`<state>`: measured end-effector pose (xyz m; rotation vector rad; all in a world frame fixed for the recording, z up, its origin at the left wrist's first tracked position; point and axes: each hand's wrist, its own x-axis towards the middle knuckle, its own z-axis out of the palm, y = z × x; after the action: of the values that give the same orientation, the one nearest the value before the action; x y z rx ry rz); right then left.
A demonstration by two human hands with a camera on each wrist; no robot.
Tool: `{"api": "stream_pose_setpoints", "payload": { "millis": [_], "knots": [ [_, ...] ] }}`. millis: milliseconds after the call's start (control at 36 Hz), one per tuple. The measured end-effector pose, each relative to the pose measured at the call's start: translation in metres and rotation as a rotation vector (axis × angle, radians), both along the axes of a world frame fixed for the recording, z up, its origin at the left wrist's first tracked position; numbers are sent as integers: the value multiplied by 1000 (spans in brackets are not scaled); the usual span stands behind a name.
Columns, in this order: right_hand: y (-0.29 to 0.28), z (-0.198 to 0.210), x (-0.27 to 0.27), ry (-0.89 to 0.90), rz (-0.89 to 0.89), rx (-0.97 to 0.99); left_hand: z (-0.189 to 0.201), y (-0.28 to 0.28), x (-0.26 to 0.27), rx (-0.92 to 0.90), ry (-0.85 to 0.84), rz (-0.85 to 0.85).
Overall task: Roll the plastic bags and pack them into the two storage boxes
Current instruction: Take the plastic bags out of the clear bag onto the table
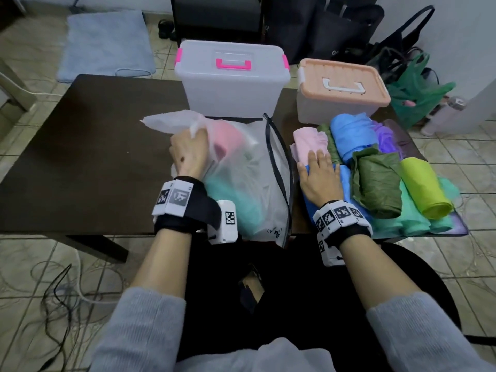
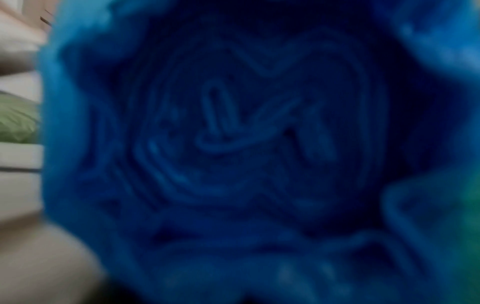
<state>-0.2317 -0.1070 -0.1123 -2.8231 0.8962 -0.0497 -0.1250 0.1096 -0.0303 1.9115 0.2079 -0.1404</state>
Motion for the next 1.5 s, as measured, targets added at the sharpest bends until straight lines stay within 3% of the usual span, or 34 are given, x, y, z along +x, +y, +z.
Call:
{"api": "stream_pose_setpoints", "payload": {
  "millis": [222,389,667,1000,1305,1389,1500],
  "knots": [
    [1,3,-1,19,-3,10,29,-37,-1,-260,-108,-110],
    [-2,4,-4,70,45,11,45,-56,-2,-504,-28,-170],
    [0,-1,0,-49,-6,-11,79,-70,2,-773,-24,-207],
    [3,4,-3,-12,6,2,81,-62,10,-1014,229,-255],
    [3,5,-3,-4,8,-5,91,-59,22,-1047,220,-224],
    [3,5,-3,-2,7,6,76,-38,42,-956,163,-108],
    [2,5,-3,5,7,15,56,-2,68,-744,94,169]
  ]
}}
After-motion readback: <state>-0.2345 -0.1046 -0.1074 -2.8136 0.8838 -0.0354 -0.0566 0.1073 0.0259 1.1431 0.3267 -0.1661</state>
